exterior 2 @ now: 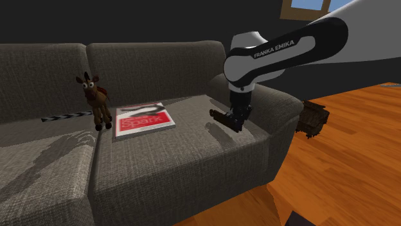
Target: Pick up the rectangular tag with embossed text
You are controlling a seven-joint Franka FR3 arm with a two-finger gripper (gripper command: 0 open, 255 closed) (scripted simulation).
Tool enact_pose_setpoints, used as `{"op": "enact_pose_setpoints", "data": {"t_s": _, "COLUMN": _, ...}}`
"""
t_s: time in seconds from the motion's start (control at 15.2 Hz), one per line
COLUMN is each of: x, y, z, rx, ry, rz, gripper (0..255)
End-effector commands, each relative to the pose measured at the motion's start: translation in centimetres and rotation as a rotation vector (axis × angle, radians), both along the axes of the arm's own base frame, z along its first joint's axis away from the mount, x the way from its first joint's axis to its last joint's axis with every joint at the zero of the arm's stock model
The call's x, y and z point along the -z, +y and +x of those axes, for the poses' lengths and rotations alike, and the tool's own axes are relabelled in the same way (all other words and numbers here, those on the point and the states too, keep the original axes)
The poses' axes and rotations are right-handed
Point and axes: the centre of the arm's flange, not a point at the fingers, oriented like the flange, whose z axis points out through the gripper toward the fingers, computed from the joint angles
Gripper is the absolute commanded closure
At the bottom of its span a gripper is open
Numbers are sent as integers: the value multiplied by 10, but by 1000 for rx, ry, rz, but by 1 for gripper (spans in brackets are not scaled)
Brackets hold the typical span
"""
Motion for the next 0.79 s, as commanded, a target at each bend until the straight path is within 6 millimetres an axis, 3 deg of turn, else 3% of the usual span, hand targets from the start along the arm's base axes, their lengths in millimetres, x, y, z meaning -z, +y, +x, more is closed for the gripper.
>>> {"op": "enact_pose_setpoints", "data": {"t_s": 0.0, "x": -10, "y": 0, "z": 0, "rx": 0, "ry": 0, "rz": 0, "gripper": 255}}
{"op": "enact_pose_setpoints", "data": {"t_s": 0.73, "x": -68, "y": 0, "z": 0, "rx": 0, "ry": 0, "rz": 0, "gripper": 255}}
